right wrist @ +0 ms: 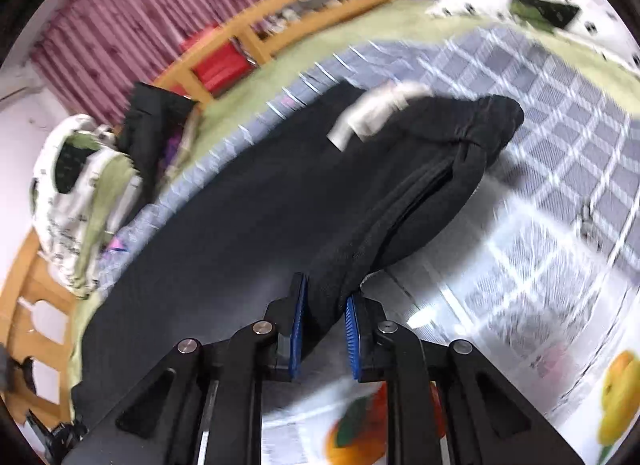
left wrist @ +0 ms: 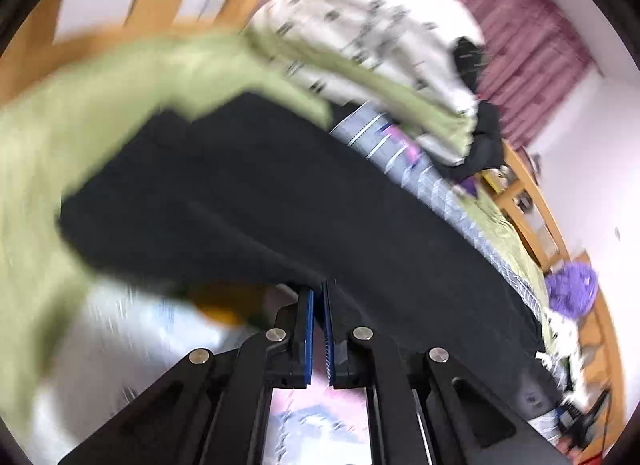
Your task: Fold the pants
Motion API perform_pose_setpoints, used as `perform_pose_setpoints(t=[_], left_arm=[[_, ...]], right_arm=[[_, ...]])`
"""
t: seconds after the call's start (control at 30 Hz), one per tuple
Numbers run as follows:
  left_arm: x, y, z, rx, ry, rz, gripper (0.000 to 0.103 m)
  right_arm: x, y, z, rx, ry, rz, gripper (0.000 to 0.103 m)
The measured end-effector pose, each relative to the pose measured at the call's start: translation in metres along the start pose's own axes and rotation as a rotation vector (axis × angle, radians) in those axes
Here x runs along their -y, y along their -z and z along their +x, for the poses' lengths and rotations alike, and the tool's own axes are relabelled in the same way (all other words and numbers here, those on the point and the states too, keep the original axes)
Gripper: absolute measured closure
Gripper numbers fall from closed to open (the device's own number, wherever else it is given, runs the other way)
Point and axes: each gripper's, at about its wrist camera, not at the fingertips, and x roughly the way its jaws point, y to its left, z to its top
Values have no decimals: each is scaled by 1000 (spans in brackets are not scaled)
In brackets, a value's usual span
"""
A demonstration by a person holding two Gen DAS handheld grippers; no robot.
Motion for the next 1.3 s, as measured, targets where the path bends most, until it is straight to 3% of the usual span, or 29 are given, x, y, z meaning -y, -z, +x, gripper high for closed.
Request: perform_pose_setpoints(t=[0.2, 0.47, 0.73, 0.83, 1.0, 1.1, 1.3], left_arm=[[43, -53, 0, 107, 25, 92, 98], [96, -107, 75, 182, -48, 171, 98], [118, -122, 168, 159, -165, 241, 96], [114, -124, 189, 92, -218, 217, 81], [112, -104, 158, 62, -201, 243, 53], [101, -78, 119, 41, -137, 255, 41], [57, -11, 68, -92, -79, 198, 40]], right_arm=[[-42, -46, -13, 80, -59, -95, 86], [-89, -103, 33, 156, -74, -158, 86], [-120, -130, 137, 145, 18, -193, 85], [-119, -132, 171, 94, 70, -170, 80], [-100, -117, 148, 76, 66, -163, 61], [-90, -93, 111, 42, 84, -218, 58], [-44, -31, 53, -17, 123, -290, 49]])
